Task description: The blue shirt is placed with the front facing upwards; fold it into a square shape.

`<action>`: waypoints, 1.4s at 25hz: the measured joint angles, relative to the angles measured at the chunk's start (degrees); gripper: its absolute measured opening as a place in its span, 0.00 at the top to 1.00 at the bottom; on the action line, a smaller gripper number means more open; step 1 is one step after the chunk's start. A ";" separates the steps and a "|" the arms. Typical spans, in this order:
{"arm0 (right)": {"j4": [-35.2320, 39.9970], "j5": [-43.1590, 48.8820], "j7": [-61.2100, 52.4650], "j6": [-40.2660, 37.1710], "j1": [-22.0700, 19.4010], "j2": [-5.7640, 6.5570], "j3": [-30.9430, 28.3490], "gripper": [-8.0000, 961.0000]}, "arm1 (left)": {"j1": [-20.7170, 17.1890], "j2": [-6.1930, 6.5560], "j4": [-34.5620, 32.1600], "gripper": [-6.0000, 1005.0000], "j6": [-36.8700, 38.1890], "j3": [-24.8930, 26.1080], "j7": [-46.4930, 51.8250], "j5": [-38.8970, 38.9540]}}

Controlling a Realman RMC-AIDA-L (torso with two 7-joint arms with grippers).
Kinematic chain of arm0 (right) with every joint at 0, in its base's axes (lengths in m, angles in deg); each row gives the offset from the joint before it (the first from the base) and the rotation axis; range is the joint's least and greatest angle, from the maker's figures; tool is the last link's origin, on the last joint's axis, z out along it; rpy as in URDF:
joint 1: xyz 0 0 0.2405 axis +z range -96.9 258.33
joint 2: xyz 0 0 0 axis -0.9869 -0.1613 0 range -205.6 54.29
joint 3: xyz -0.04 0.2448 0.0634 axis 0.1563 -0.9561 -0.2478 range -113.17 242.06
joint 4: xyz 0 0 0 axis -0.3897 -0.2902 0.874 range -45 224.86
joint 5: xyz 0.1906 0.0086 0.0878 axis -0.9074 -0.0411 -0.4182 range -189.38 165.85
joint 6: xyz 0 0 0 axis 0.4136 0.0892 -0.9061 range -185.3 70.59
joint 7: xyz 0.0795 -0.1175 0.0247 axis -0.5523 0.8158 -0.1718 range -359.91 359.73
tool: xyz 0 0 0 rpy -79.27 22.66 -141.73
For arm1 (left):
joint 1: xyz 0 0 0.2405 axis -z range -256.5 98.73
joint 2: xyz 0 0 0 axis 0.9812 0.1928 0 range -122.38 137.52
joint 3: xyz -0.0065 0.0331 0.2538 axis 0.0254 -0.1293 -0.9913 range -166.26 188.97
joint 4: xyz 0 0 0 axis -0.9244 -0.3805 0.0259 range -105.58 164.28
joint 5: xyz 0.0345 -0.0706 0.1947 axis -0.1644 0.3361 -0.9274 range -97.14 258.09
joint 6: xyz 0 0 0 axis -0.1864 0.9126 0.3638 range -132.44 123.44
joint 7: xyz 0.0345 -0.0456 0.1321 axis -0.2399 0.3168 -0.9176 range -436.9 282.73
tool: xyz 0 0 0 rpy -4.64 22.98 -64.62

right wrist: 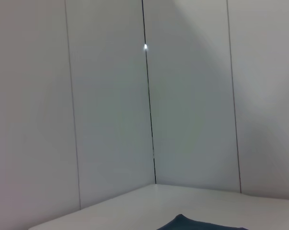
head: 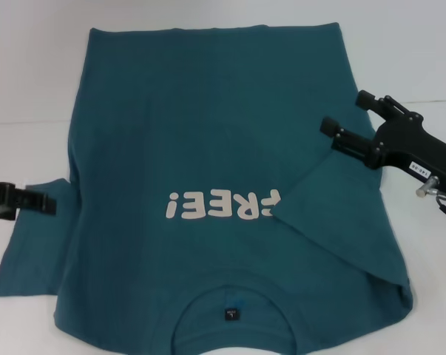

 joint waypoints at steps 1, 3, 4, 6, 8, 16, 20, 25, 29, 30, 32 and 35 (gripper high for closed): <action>-0.15 0.00 0.00 0.18 0.09 0.00 0.04 0.04 | 0.09 0.36 -1.17 0.15 0.00 0.14 -0.89 0.01; -0.44 0.00 0.01 0.38 0.15 0.01 0.06 0.04 | 0.20 1.22 -3.90 0.15 0.02 0.30 -2.75 -0.01; -0.59 0.00 0.02 0.45 0.18 0.01 0.07 0.04 | 0.11 1.46 -4.75 0.15 -0.11 0.41 -3.40 -0.01; -0.76 0.00 0.02 0.59 0.25 0.01 0.06 0.04 | -0.40 1.61 -5.58 0.15 -0.98 0.90 -3.99 -0.09; -1.12 0.01 0.02 0.66 0.42 0.02 0.09 0.04 | -1.06 1.61 -5.67 0.15 -2.06 1.67 -3.97 -0.25; -1.40 0.02 0.11 1.18 0.70 0.00 0.12 0.04 | -3.02 1.09 -5.71 0.16 -3.71 3.17 -3.42 -0.28; -1.55 0.01 0.11 1.19 0.70 -0.06 0.10 0.04 | -3.56 0.80 -5.78 0.16 -4.06 3.18 -3.15 -0.28; -2.04 0.01 0.11 1.19 0.66 -0.08 0.10 0.04 | -4.26 0.41 -6.04 0.16 -5.01 3.16 -3.12 -0.37; -2.18 0.01 0.11 1.19 0.58 -0.07 0.10 0.04 | -4.30 0.30 -7.66 0.16 -6.57 3.15 -3.12 -0.61; -2.19 0.01 0.11 1.19 0.55 -0.08 0.10 0.04 | -4.30 0.30 -7.66 0.16 -6.57 3.15 -3.12 -0.61; -2.23 0.01 0.11 1.19 0.51 -0.07 0.10 0.04 | -3.90 0.30 -9.18 0.17 -8.26 2.96 -3.12 -0.78; -2.57 0.00 0.11 1.17 0.51 -0.08 0.10 0.04 | -3.66 0.12 -10.19 0.17 -10.03 2.75 -3.30 -0.80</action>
